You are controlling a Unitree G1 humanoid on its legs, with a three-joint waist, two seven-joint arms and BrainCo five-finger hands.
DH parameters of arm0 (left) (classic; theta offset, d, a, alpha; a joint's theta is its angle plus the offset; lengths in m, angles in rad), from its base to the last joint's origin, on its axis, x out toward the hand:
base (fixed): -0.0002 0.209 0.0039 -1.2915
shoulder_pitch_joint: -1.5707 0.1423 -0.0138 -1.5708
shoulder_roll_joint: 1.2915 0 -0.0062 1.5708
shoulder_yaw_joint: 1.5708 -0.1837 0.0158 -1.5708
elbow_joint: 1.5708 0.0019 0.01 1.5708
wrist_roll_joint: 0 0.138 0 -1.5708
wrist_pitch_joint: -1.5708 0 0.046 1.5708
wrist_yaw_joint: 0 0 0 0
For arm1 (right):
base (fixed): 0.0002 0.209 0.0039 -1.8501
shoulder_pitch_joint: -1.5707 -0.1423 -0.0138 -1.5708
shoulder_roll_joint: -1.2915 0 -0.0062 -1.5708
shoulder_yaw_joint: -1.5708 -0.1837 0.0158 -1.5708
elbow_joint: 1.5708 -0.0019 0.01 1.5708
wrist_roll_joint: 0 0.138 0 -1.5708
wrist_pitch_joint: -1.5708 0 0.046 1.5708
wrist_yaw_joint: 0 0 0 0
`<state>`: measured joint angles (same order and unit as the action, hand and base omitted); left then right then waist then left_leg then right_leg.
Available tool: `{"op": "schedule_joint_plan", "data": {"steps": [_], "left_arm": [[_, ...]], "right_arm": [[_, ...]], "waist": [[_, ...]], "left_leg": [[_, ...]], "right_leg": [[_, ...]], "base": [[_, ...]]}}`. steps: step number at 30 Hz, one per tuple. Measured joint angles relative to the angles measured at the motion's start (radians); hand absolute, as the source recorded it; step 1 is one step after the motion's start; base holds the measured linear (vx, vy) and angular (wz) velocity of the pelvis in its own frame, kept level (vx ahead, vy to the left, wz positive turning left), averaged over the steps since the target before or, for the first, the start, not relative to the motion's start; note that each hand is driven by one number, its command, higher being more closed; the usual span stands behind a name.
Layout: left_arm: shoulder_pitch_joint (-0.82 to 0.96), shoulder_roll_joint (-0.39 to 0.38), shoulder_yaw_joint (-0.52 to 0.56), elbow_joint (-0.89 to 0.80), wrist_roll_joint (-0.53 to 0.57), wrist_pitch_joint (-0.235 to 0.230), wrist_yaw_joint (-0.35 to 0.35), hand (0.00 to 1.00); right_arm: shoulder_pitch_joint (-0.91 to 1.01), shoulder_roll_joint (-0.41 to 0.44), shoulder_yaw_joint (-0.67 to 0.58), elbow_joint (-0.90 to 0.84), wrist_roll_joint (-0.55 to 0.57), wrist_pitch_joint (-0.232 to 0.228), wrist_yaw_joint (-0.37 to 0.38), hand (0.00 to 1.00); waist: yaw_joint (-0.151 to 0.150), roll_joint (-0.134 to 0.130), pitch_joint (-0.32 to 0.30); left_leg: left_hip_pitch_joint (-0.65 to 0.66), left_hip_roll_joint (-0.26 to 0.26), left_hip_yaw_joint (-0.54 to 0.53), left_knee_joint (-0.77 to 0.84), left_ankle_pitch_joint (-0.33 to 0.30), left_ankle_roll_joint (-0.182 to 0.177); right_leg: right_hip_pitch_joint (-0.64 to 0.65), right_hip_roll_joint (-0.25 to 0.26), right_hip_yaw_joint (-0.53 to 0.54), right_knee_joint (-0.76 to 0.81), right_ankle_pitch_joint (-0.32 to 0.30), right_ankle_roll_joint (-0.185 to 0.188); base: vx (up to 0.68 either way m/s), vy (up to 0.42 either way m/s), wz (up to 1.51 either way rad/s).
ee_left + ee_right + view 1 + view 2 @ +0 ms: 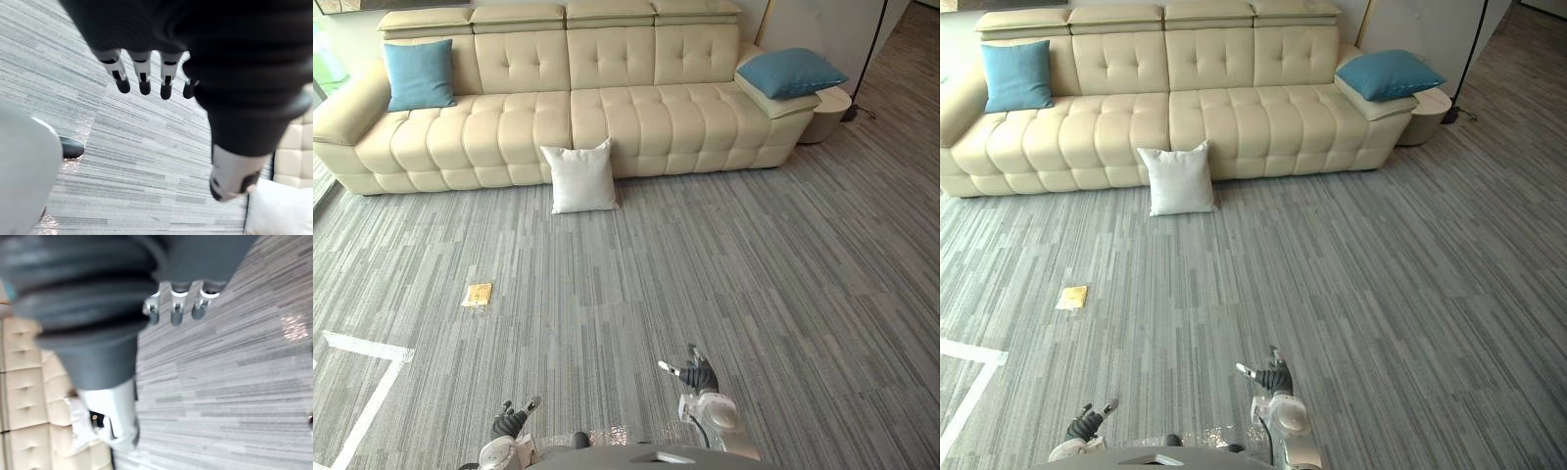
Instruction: Pick up cushions and gather them together orderly.
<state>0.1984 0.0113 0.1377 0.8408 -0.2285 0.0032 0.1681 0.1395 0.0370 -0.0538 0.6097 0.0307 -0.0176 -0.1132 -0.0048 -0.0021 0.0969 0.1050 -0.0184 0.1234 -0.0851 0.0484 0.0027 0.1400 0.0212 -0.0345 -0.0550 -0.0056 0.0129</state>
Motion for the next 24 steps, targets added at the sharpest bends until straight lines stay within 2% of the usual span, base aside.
{"op": "schedule_joint_plan", "data": {"steps": [8, 14, 24], "left_arm": [[-0.068, 0.005, 0.074, 0.122, 0.058, 0.003, -0.003, 0.0], [-0.071, -0.021, 0.141, 0.124, 0.086, 0.008, -0.012, 0.0], [-0.09, -0.03, 0.177, 0.131, 0.127, 0.013, -0.03, 0.0]], "right_arm": [[-0.082, -0.027, -0.174, 0.334, 0.003, 0.008, -0.005, 0.0], [-0.062, -0.037, -0.29, 0.382, 0.056, 0.037, -0.006, 0.0], [-0.06, -0.016, -0.397, 0.389, 0.063, 0.044, -0.006, 0.0]], "waist": [[0.013, -0.008, 0.002], [0.014, -0.01, 0.005], [0.028, -0.016, 0.018]], "left_leg": [[0.004, -0.001, 0.0, -0.001, -0.003, -0.004], [0.004, -0.01, -0.017, -0.002, -0.005, -0.001], [0.017, -0.033, -0.031, -0.002, -0.021, 0.014]], "right_leg": [[0.008, -0.001, -0.003, 0.003, -0.003, 0.004], [0.023, -0.01, -0.032, 0.007, -0.017, 0.011], [0.037, -0.035, -0.06, 0.027, -0.042, 0.021]], "base": [[-0.02, -0.01, 0.0], [0.0, -0.008, 0.12], [0.02, 0.009, 0.09]]}}
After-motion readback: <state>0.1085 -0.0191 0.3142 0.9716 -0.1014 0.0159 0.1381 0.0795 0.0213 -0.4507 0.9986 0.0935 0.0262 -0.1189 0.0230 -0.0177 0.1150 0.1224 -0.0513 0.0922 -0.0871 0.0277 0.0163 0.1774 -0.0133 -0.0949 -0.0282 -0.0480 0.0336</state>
